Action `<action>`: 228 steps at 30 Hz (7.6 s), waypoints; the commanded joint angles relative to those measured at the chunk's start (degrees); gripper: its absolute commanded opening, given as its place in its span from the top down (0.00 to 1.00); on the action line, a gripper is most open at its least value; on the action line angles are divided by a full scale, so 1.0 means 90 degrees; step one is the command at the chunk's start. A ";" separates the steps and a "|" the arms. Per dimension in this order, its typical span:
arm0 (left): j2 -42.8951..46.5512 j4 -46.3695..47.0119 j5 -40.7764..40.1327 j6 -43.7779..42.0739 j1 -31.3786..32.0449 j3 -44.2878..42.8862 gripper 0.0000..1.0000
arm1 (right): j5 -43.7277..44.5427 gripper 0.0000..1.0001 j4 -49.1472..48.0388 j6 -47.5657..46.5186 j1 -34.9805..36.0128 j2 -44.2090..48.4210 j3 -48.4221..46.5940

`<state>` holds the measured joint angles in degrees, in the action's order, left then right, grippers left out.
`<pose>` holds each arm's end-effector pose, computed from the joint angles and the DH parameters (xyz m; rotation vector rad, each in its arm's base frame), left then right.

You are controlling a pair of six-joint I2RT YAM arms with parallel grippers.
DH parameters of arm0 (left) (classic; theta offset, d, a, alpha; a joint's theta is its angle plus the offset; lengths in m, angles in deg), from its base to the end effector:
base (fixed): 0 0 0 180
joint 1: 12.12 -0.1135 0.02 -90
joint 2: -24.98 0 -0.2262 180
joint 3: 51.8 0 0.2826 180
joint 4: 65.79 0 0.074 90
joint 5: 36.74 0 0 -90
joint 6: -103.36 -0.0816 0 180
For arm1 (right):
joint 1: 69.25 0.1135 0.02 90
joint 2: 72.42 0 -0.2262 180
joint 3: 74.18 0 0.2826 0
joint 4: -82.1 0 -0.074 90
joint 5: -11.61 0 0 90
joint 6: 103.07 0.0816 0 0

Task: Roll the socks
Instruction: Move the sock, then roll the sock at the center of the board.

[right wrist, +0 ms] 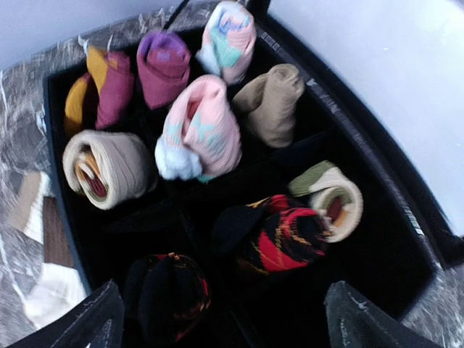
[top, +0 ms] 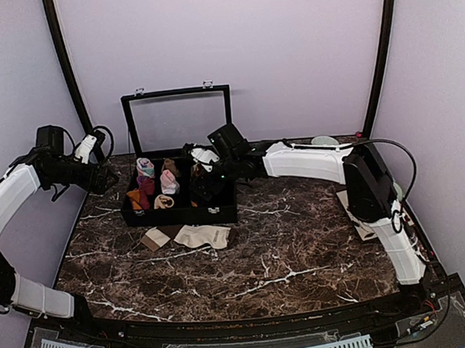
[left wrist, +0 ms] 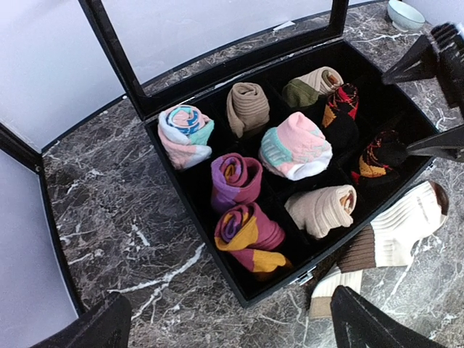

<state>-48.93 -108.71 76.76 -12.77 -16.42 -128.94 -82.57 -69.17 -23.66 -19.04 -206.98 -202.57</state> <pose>0.3554 -0.0059 0.2517 0.6251 2.1110 -0.1697 0.3712 0.4549 0.1554 -1.1582 1.8907 0.4680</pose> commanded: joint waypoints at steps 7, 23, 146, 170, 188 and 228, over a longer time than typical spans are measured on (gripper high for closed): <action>0.0549 0.0557 -0.0082 0.0117 -0.0050 0.0559 0.01 | 0.2460 0.01 -0.1693 0.1713 0.0062 0.3390 0.3060; 0.0798 0.4131 0.0499 0.1050 -0.0165 0.3253 0.01 | 0.3751 0.01 -0.3932 0.2537 -0.0923 0.8616 0.9353; -0.2639 -0.0411 -0.2356 -0.4309 0.7801 0.0560 0.95 | 0.3118 0.86 -0.1400 0.5265 -0.0155 0.3446 0.6696; -0.1104 -0.0834 -0.1357 -0.3183 0.7465 0.1404 0.68 | 0.2001 0.50 -0.1947 0.3799 0.0380 0.2487 0.5378; -0.2025 -0.0032 -0.1362 -0.4123 0.7218 0.1324 0.68 | 0.1946 0.63 -0.1700 0.3956 0.0056 0.2038 0.5521; -0.0812 0.0051 -0.0336 -0.2658 0.4451 0.0792 0.84 | 0.2413 0.54 -0.2616 0.4746 0.1855 0.3369 0.6561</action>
<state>-60.27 -109.23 73.25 -39.08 25.07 -125.35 -60.76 -88.29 13.19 -6.16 -173.12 -144.24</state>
